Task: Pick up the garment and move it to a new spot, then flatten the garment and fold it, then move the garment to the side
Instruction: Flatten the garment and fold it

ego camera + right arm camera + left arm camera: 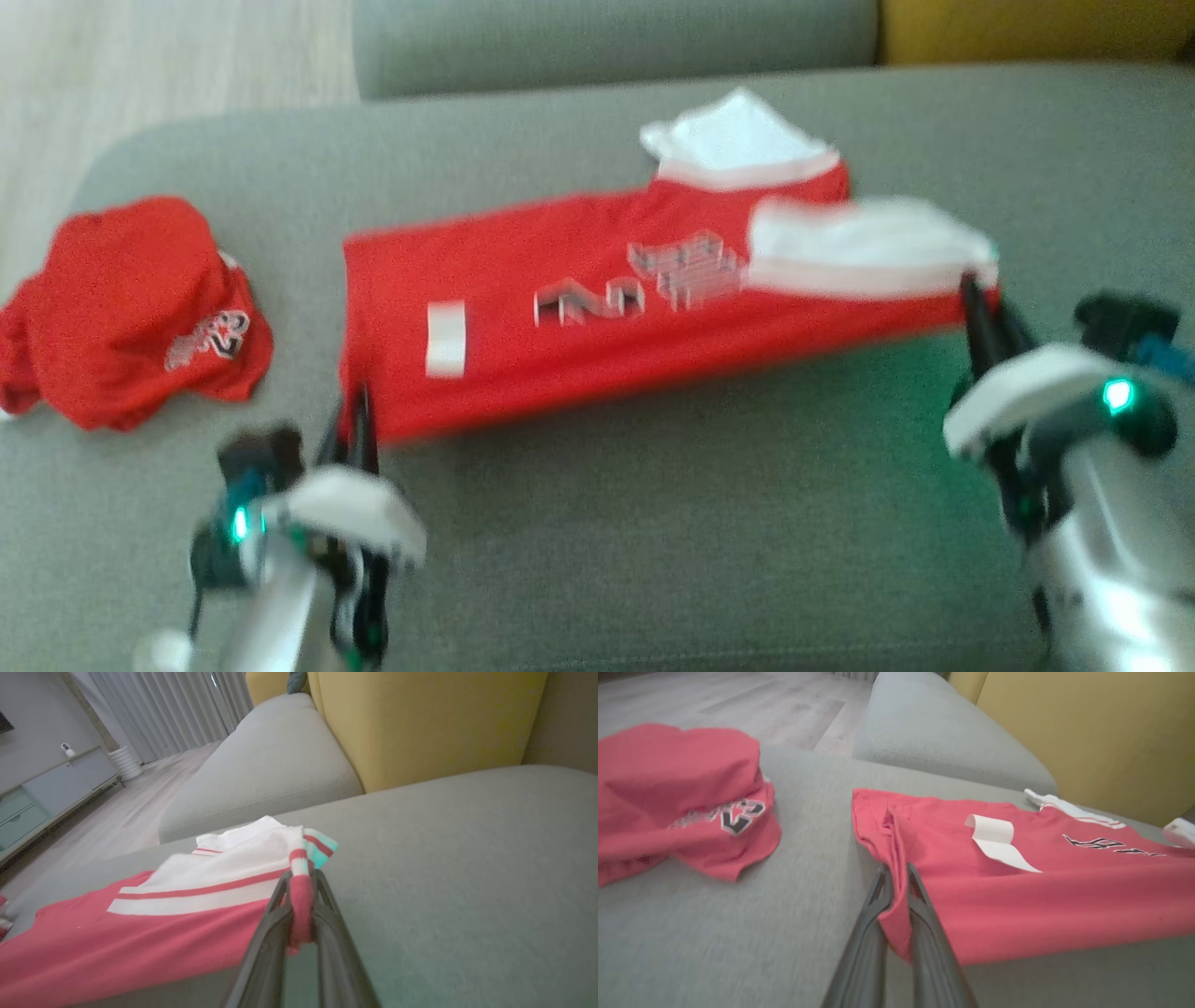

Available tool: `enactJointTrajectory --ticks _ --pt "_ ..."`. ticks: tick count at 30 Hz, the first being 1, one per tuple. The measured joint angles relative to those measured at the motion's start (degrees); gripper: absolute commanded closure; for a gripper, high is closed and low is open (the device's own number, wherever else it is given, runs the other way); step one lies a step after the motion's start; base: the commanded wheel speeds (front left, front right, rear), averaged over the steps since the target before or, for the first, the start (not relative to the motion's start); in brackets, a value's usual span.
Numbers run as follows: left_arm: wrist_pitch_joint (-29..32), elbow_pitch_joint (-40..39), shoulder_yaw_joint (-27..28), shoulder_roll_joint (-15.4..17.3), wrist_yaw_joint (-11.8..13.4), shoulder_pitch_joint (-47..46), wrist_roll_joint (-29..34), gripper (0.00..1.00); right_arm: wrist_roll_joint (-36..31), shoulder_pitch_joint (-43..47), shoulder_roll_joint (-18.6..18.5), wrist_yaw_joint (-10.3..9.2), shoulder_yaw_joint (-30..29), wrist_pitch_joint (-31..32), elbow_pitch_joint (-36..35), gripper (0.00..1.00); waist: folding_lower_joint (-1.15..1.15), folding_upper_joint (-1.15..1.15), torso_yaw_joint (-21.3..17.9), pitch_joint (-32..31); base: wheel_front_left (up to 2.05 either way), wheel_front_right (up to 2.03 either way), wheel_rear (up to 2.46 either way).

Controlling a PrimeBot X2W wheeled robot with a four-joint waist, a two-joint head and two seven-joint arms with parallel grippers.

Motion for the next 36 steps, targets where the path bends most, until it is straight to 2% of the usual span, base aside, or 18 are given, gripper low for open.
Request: enactJointTrajectory --ticks 5,10,11,12,16,19,23,31,36 --pt "0.0 1.2 -1.1 0.0 0.6 6.8 -2.5 1.0 0.9 9.6 0.0 0.0 -0.6 2.5 -1.8 1.0 0.0 0.0 -0.3 -3.4 0.0 0.0 0.0" --pt "0.0 2.2 -2.9 -0.1 1.8 10.1 -3.8 1.0 0.7 16.5 0.4 0.0 -2.4 4.1 -4.6 1.0 0.0 0.0 -0.7 -2.7 0.0 0.0 0.0" --pt "0.0 2.2 -2.9 0.0 2.3 10.3 -3.8 0.58 0.3 17.2 0.7 0.0 -2.9 4.1 -5.3 0.64 0.0 0.0 -0.8 -2.4 0.0 0.0 0.0" --pt "0.0 2.1 -2.9 0.0 2.9 10.4 -3.8 0.0 -0.2 17.6 1.1 0.0 -3.5 4.1 -5.9 0.0 0.0 0.0 -0.8 -2.1 0.0 0.0 0.0" --pt "0.0 1.5 -2.4 0.6 4.2 10.0 -1.9 0.0 -2.4 17.3 1.3 -0.01 -6.1 3.1 -9.0 0.0 0.0 0.0 -1.0 -0.4 0.0 0.0 0.0" --pt "0.0 1.4 -2.0 0.8 4.0 7.1 0.0 0.0 -4.0 16.0 1.8 0.0 -6.4 2.6 -11.1 0.0 0.0 0.0 -0.7 1.1 0.0 0.0 0.0" --pt "0.0 2.6 -2.0 1.8 2.7 0.8 1.6 0.0 -5.1 13.0 2.1 -0.01 -5.9 2.7 -12.3 0.0 0.0 0.0 -0.2 2.8 0.0 0.0 0.0" --pt "2.6 12.9 -2.6 5.1 -1.5 -15.8 3.0 0.0 -6.7 2.6 2.4 -0.01 -2.6 3.2 -12.7 0.0 0.0 0.0 0.4 8.1 0.0 0.0 0.0" --pt "2.6 17.9 -2.8 5.1 -3.5 -20.8 2.8 0.0 -6.7 -1.5 2.6 0.0 -0.2 3.1 -11.7 0.0 0.01 0.0 0.2 11.5 0.0 0.0 0.0"
